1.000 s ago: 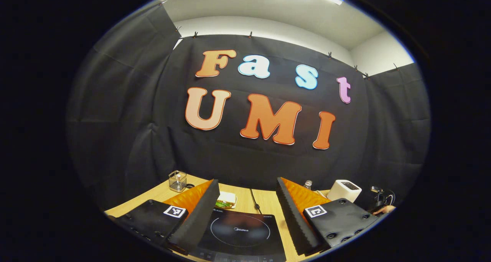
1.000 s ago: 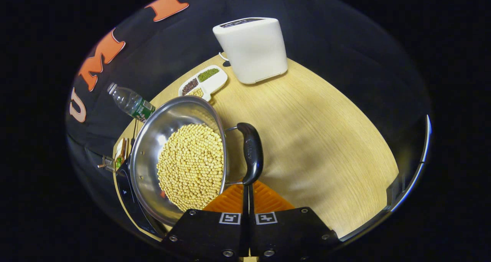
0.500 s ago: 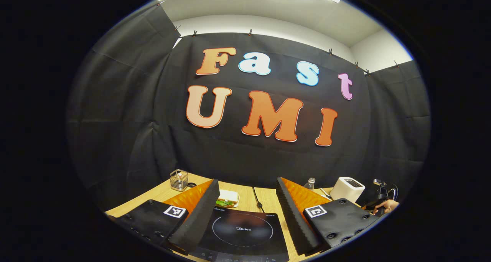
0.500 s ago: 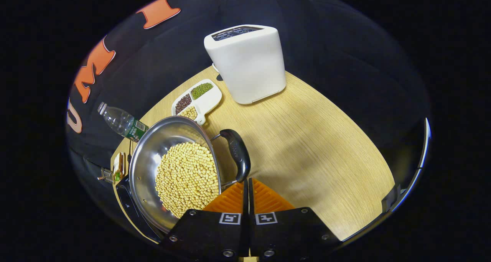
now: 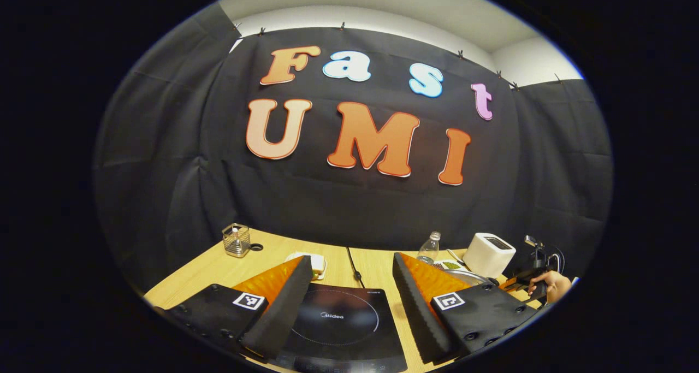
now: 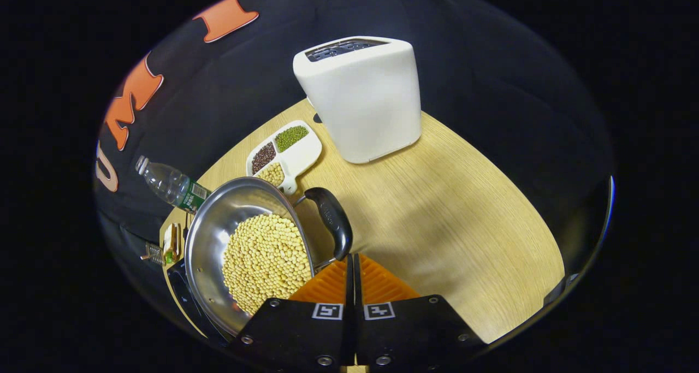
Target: First push the handle of the pot to place it horizontally, then grasp the pot with both hands and set it on the induction cooktop.
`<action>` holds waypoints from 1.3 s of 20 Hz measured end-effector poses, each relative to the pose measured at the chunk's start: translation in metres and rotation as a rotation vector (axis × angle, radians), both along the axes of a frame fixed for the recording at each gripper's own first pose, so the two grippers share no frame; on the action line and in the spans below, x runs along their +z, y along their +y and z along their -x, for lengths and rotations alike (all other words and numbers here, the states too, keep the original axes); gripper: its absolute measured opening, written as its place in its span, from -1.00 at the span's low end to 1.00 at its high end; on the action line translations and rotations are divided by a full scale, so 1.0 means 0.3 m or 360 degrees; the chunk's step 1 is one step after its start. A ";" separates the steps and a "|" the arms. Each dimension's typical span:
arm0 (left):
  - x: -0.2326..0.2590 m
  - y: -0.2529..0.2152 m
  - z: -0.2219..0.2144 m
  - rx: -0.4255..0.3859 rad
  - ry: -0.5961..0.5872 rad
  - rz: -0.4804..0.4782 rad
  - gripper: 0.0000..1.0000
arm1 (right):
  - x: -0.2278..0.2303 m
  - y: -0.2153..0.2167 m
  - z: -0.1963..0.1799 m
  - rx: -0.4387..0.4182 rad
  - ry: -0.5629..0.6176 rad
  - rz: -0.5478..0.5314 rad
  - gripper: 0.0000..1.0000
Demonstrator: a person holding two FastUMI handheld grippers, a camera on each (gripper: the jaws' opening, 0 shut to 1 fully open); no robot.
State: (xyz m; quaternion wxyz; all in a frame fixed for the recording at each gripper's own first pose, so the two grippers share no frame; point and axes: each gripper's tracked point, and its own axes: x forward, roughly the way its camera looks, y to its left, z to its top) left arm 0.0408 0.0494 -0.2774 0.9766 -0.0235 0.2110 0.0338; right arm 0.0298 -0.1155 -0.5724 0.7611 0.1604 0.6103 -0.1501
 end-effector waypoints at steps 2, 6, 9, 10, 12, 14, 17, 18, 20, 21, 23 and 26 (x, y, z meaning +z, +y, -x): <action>-0.062 -0.037 -0.032 -0.0014 0.0052 0.0021 0.92 | 0.020 0.005 0.003 0.0003 -0.0013 -0.0036 -1.00; -0.241 -0.175 -0.081 -0.0106 0.0291 0.0142 0.93 | 0.122 -0.027 -0.015 0.0029 -0.0121 -0.0007 -1.00; -0.375 -0.289 -0.111 -0.0181 0.0507 0.0252 0.93 | 0.192 -0.022 -0.058 0.0090 -0.0220 -0.0007 -0.94; -0.410 -0.326 -0.117 -0.0198 0.0580 0.0281 0.92 | 0.212 -0.014 -0.075 0.0114 -0.0251 -0.0012 -0.81; -0.487 -0.383 -0.131 -0.0208 0.0696 0.0309 0.92 | 0.242 -0.009 -0.117 0.0195 -0.0319 0.0030 -0.51; -0.567 -0.431 -0.145 -0.0220 0.0798 0.0302 0.93 | 0.248 0.030 -0.150 0.0316 -0.0368 0.0055 -0.20; -0.674 -0.486 -0.174 -0.0227 0.0872 0.0243 0.94 | 0.205 0.071 -0.158 0.0431 -0.0348 0.0103 0.33; -0.708 -0.504 -0.179 -0.0235 0.0888 0.0213 0.94 | 0.177 0.064 -0.161 0.0452 -0.0327 0.0145 0.53; -0.775 -0.505 -0.196 -0.0221 0.0902 0.0112 0.94 | 0.137 0.056 -0.163 0.0498 -0.0298 0.0204 0.68; -0.808 -0.506 -0.201 -0.0224 0.0917 0.0069 0.94 | 0.119 0.062 -0.168 0.0522 -0.0298 0.0219 0.70; -0.871 -0.515 -0.192 -0.0225 0.0966 0.0036 0.94 | 0.087 0.066 -0.183 0.0544 -0.0295 0.0236 0.75; -0.922 -0.499 -0.198 -0.0172 0.0980 -0.0039 0.94 | 0.027 0.023 -0.197 0.0559 -0.0256 0.0318 0.76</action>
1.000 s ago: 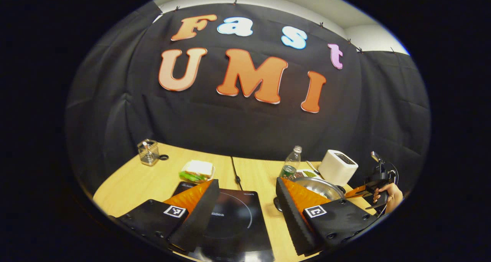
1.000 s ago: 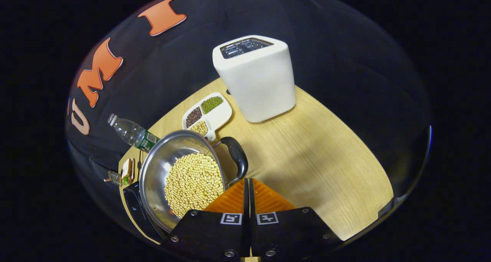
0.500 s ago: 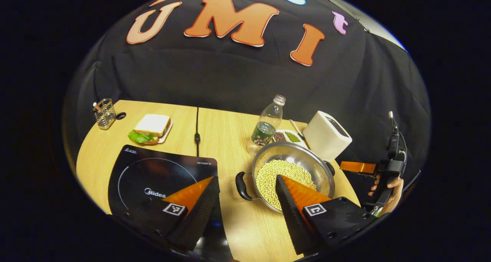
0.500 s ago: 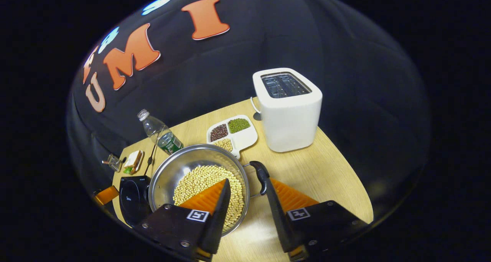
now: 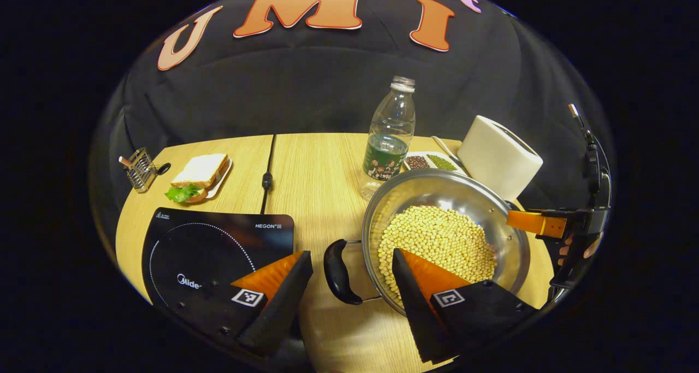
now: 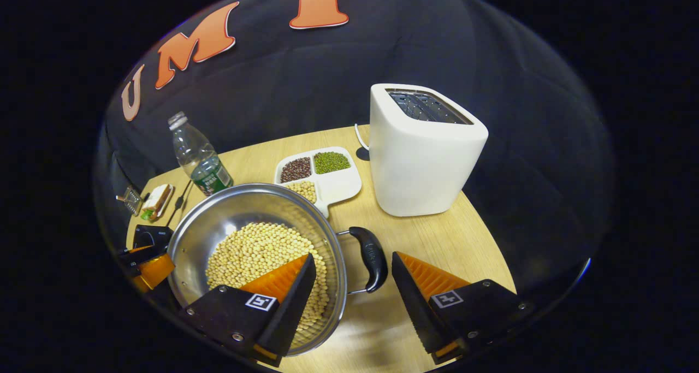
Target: First push the handle of the pot to place it horizontally, then grasp the pot with both hands and set it on the induction cooktop.
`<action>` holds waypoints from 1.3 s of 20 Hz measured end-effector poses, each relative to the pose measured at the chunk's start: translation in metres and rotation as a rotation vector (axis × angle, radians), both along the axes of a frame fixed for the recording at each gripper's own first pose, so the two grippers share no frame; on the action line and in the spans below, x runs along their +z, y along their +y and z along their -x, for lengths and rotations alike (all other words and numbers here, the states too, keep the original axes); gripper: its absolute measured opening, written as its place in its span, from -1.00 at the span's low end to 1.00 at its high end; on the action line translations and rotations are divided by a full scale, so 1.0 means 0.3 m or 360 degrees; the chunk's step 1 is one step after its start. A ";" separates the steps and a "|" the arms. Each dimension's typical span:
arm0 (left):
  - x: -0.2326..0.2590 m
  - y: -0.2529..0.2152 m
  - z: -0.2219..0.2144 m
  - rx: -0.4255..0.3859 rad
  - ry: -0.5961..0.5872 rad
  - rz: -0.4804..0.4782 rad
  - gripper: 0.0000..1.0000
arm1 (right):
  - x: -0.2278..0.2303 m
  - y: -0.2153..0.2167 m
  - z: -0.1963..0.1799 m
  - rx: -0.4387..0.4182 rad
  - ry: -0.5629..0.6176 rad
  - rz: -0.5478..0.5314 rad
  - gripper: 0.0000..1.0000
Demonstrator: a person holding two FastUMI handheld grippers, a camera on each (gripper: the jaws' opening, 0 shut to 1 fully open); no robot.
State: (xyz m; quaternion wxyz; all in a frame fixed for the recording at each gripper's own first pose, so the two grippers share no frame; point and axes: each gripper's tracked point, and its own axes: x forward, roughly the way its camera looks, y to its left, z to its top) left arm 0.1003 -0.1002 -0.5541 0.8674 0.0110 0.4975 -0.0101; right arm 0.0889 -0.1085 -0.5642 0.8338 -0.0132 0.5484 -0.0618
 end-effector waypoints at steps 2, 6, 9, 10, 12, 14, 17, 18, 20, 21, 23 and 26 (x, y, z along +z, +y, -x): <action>-0.041 -0.003 -0.007 -0.0003 0.0000 -0.0042 0.94 | -0.030 -0.017 -0.002 0.0007 0.0023 0.0046 0.75; -0.107 -0.010 -0.031 -0.0012 -0.0018 -0.0118 0.89 | -0.079 -0.019 0.003 0.0052 0.0059 0.0077 0.70; -0.139 -0.009 -0.049 -0.0043 -0.0041 -0.0185 0.78 | -0.094 -0.003 -0.011 0.0069 0.0051 0.0053 0.63; -0.147 -0.013 -0.048 -0.0037 -0.0034 -0.0195 0.76 | -0.105 -0.002 -0.011 0.0074 0.0057 0.0051 0.55; -0.177 -0.004 -0.045 -0.0006 -0.0038 -0.0209 0.76 | -0.107 0.002 -0.014 0.0105 0.0053 0.0067 0.48; -0.191 0.000 -0.054 0.0012 -0.0045 -0.0204 0.71 | -0.105 0.001 -0.011 0.0139 0.0050 0.0075 0.48; -0.187 0.006 -0.069 0.0021 -0.0081 -0.0216 0.66 | -0.102 0.005 -0.010 0.0138 0.0052 0.0081 0.43; -0.189 0.009 -0.079 0.0033 -0.0103 -0.0210 0.62 | -0.100 0.006 -0.006 0.0140 0.0055 0.0081 0.40; -0.184 0.010 -0.088 0.0047 -0.0137 -0.0221 0.61 | -0.096 0.007 0.004 0.0149 0.0058 0.0092 0.35; -0.188 0.009 -0.093 0.0041 -0.0145 -0.0225 0.56 | -0.090 0.008 0.006 0.0136 0.0049 0.0101 0.25; -0.187 0.006 -0.104 0.0023 -0.0164 -0.0233 0.56 | -0.078 0.012 0.018 0.0119 0.0043 0.0100 0.29; -0.176 0.014 -0.114 0.0021 -0.0190 -0.0232 0.59 | -0.054 0.013 0.031 0.0141 0.0017 0.0101 0.22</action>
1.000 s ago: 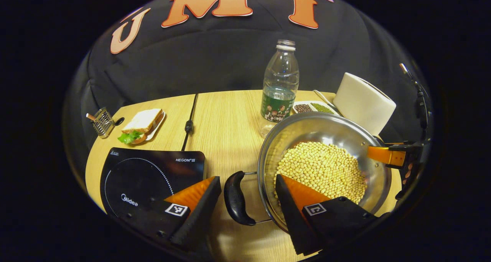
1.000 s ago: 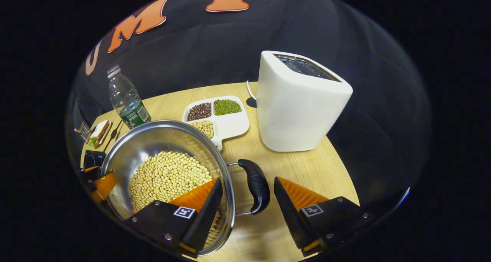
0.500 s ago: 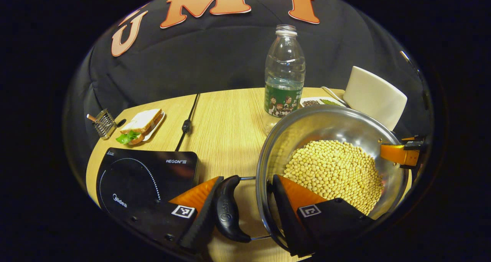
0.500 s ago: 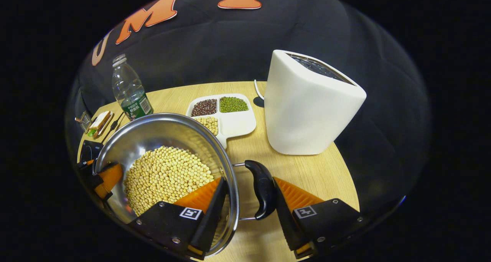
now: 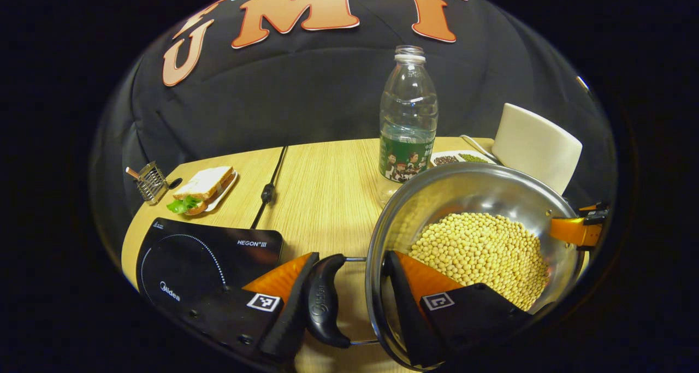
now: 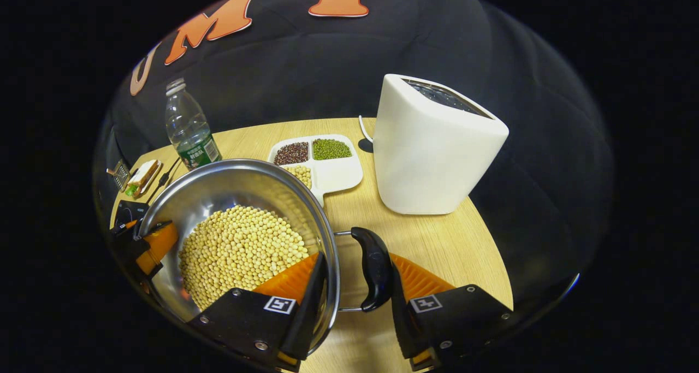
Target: First push the handle of the pot to place it horizontally, then grasp the pot with both hands and set it on the induction cooktop.
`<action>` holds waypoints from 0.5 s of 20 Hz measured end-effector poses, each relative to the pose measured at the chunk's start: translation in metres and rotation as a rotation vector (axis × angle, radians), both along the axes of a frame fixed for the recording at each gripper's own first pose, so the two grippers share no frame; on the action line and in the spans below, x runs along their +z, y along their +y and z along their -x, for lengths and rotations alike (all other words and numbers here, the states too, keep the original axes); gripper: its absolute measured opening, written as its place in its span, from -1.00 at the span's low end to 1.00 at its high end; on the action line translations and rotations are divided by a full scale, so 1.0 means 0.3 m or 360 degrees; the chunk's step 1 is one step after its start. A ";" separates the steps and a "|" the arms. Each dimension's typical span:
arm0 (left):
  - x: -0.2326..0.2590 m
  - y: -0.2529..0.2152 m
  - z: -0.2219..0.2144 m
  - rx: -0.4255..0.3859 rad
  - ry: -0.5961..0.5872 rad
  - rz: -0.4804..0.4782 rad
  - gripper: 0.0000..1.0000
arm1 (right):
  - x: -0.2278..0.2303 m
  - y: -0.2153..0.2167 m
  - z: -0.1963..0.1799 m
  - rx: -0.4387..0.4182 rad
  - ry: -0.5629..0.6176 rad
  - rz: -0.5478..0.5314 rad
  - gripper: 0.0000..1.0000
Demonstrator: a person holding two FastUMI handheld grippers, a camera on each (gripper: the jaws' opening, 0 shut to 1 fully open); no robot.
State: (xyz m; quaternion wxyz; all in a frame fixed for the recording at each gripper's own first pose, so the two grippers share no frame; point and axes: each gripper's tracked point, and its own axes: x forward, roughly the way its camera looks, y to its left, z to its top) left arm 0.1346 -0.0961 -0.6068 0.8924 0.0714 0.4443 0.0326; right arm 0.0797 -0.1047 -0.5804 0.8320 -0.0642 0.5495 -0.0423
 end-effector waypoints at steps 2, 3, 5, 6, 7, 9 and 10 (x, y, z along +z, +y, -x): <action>0.025 0.003 -0.007 -0.0009 -0.0023 0.0005 0.59 | 0.042 -0.001 -0.007 0.0021 -0.0052 0.0030 0.22; 0.047 0.005 -0.013 -0.0006 -0.0041 0.0015 0.59 | 0.062 0.003 -0.012 0.0012 -0.0075 0.0026 0.22; 0.100 0.013 -0.026 -0.0005 -0.0077 0.0020 0.59 | 0.104 0.024 -0.010 0.0000 -0.0111 -0.0002 0.21; 0.128 0.019 -0.024 -0.0006 -0.0096 0.0019 0.55 | 0.121 0.032 -0.011 0.0000 -0.0131 -0.0013 0.12; 0.154 0.027 -0.024 -0.0010 -0.0110 0.0017 0.59 | 0.138 0.041 -0.008 0.0001 -0.0142 -0.0021 0.21; 0.197 0.041 -0.014 -0.0020 -0.0120 0.0018 0.59 | 0.180 0.064 0.012 0.0015 -0.0166 -0.0020 0.22; 0.216 0.048 -0.005 -0.0015 -0.0122 0.0026 0.59 | 0.199 0.075 0.019 0.0021 -0.0177 -0.0018 0.21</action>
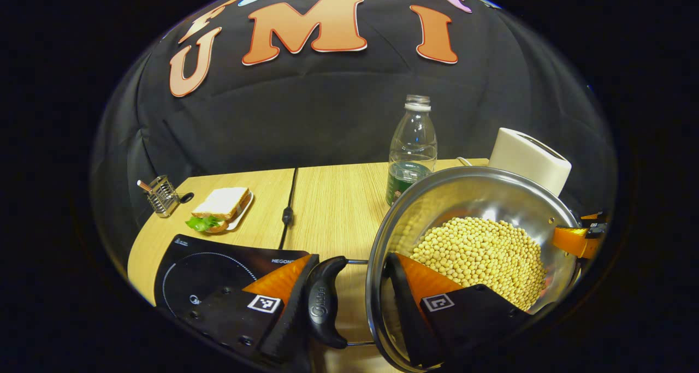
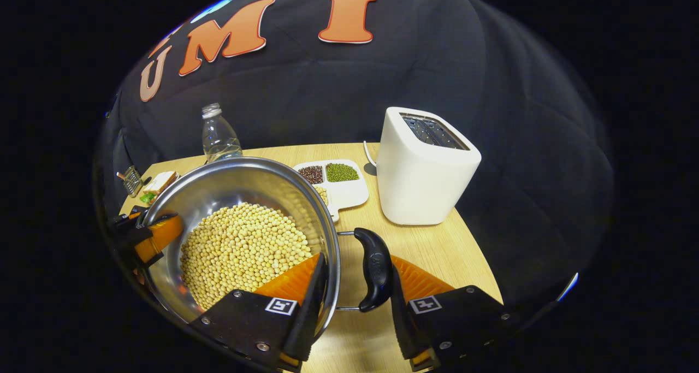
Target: First push the handle of the pot to place it horizontally, then grasp the pot with both hands and set it on the induction cooktop.
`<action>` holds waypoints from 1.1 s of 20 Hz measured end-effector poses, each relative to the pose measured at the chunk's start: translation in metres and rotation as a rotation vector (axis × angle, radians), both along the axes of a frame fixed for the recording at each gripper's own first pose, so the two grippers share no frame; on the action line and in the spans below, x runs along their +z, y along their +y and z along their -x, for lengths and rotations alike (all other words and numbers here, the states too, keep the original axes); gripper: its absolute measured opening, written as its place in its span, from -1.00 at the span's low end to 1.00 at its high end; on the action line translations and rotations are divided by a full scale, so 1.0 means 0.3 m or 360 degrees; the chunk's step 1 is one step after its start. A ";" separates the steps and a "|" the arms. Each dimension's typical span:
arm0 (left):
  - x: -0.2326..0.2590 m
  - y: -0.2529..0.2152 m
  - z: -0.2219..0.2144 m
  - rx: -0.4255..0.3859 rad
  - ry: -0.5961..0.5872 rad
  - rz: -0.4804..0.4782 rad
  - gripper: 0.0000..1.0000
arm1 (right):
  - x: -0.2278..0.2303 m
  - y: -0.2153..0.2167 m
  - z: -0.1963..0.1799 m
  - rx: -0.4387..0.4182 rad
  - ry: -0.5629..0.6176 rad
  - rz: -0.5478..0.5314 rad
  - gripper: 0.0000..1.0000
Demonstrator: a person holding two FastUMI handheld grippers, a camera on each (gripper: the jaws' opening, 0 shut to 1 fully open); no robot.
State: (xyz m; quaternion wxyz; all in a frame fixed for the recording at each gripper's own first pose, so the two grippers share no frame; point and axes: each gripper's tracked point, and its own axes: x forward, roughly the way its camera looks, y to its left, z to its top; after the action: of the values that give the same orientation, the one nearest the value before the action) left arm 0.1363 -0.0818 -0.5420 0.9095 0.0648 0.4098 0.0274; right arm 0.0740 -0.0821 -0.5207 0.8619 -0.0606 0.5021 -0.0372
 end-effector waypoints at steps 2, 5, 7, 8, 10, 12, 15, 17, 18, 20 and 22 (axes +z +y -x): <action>0.041 0.023 0.017 0.0015 -0.0007 0.0021 0.59 | 0.053 0.025 0.021 0.0008 -0.0018 -0.0009 0.22; 0.111 0.074 0.041 0.0002 -0.0019 0.0003 0.58 | 0.104 0.084 0.025 0.0033 -0.0052 -0.0019 0.21; 0.153 0.111 0.047 0.0003 -0.0039 0.0004 0.53 | 0.144 0.133 0.039 0.0046 -0.0070 -0.0025 0.20; 0.172 0.135 0.059 0.0009 -0.0041 0.0010 0.58 | 0.155 0.150 0.047 0.0047 -0.0074 -0.0033 0.20; 0.222 0.173 0.071 0.0016 -0.0051 0.0007 0.59 | 0.188 0.198 0.053 0.0065 -0.0093 -0.0039 0.19; 0.250 0.219 0.080 0.0021 -0.0062 0.0018 0.58 | 0.226 0.248 0.043 0.0084 -0.0118 -0.0047 0.20; 0.286 0.298 0.117 0.0058 -0.0062 0.0038 0.59 | 0.274 0.350 0.047 0.0129 -0.0127 -0.0035 0.19; 0.315 0.358 0.136 0.0085 -0.0074 0.0036 0.53 | 0.282 0.413 0.040 0.0154 -0.0139 -0.0037 0.20; 0.330 0.387 0.146 0.0100 -0.0078 0.0037 0.59 | 0.294 0.449 0.042 0.0162 -0.0141 -0.0048 0.20; 0.355 0.452 0.165 0.0130 -0.0087 0.0026 0.53 | 0.307 0.502 0.053 0.0200 -0.0148 -0.0054 0.20; 0.378 0.517 0.180 0.0162 -0.0092 0.0014 0.53 | 0.316 0.572 0.050 0.0231 -0.0149 -0.0070 0.20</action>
State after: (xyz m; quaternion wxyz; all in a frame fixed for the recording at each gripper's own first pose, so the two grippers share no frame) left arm 0.0822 0.0732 -0.4285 0.9187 0.0391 0.3861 0.0737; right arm 0.0591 0.0896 -0.4259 0.8859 -0.0760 0.4563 0.0337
